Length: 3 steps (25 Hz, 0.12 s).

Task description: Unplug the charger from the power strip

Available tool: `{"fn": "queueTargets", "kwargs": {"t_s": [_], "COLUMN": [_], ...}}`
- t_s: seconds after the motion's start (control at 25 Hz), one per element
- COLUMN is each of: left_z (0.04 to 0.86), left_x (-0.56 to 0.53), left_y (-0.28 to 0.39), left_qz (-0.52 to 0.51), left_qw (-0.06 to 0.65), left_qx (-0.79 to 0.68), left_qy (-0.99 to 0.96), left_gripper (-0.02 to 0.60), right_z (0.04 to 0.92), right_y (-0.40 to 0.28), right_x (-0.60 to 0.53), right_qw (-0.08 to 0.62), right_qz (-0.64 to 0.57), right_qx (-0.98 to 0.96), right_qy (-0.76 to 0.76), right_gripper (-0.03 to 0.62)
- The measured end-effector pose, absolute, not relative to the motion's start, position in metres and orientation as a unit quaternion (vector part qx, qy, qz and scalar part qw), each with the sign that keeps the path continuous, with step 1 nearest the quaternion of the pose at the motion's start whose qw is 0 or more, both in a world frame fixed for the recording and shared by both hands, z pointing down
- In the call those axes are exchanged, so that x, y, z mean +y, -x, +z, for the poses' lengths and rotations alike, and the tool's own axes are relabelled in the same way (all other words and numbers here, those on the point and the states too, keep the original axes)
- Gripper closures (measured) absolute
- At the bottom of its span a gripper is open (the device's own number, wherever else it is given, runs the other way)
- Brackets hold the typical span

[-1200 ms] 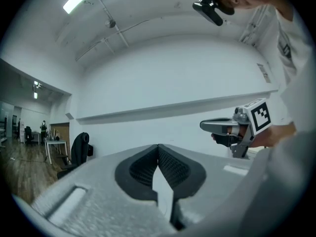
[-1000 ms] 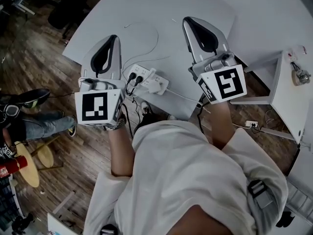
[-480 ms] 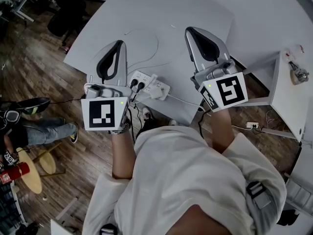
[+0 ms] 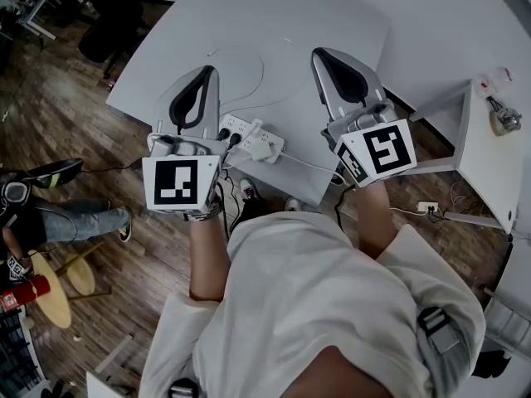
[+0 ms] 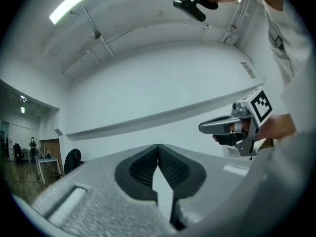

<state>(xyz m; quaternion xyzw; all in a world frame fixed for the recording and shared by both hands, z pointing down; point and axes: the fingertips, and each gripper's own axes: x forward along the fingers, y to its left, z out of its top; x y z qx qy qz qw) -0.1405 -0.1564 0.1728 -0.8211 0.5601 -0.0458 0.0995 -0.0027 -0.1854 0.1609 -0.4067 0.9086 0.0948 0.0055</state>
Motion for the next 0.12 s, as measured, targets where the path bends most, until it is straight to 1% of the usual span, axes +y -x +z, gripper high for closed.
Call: {"fn": "queueTargets", "kwargs": {"t_s": [0.12], "left_z": [0.1763], "left_x": [-0.1523], "left_y": [0.1404], "left_qz": [-0.060], "left_qw": [0.101], "left_qx": [0.560], "left_qy": [0.820], "left_gripper": [0.577], "right_z": [0.1614], "right_y": [0.0017], "right_x": [-0.1781], "right_qw": [0.004], "right_qz": [0.094], "right_qx": [0.909], "right_qy": [0.406], "right_gripper": [0.592]}}
